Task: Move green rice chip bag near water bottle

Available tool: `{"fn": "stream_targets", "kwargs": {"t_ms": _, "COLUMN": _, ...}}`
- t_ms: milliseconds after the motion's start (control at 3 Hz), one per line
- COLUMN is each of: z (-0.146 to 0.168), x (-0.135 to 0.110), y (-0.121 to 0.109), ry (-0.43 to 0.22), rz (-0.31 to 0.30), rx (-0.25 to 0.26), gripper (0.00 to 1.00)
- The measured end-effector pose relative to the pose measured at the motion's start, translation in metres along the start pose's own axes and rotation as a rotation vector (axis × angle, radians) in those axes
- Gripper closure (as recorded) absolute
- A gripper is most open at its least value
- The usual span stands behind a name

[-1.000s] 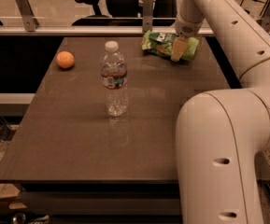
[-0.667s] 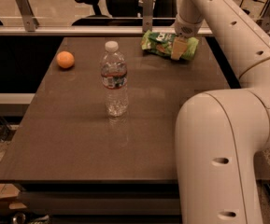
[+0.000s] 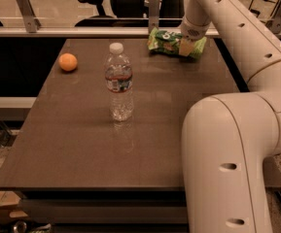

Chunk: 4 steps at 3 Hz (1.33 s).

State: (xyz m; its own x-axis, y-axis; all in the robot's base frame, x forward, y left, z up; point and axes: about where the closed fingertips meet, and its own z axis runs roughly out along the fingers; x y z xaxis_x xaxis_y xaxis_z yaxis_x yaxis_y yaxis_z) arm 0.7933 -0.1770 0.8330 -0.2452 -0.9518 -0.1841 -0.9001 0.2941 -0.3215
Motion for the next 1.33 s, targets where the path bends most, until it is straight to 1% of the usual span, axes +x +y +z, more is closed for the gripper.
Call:
{"fn": "stream_targets", "kwargs": {"t_ms": 333, "z": 0.0, "x": -0.001, "y": 0.001, "ry": 0.006, "rz": -0.002, "rx": 0.001, "gripper": 1.0}}
{"fn": "stream_targets", "kwargs": {"t_ms": 1000, "z": -0.03, "x": 0.004, "y": 0.006, "ry": 0.052, "rz": 0.012, "rx": 0.046, "gripper": 1.0}}
{"fn": "stream_targets", "kwargs": {"t_ms": 1333, "z": -0.045, "x": 0.007, "y": 0.015, "ry": 0.066, "rz": 0.023, "rx": 0.064, "gripper": 1.0}}
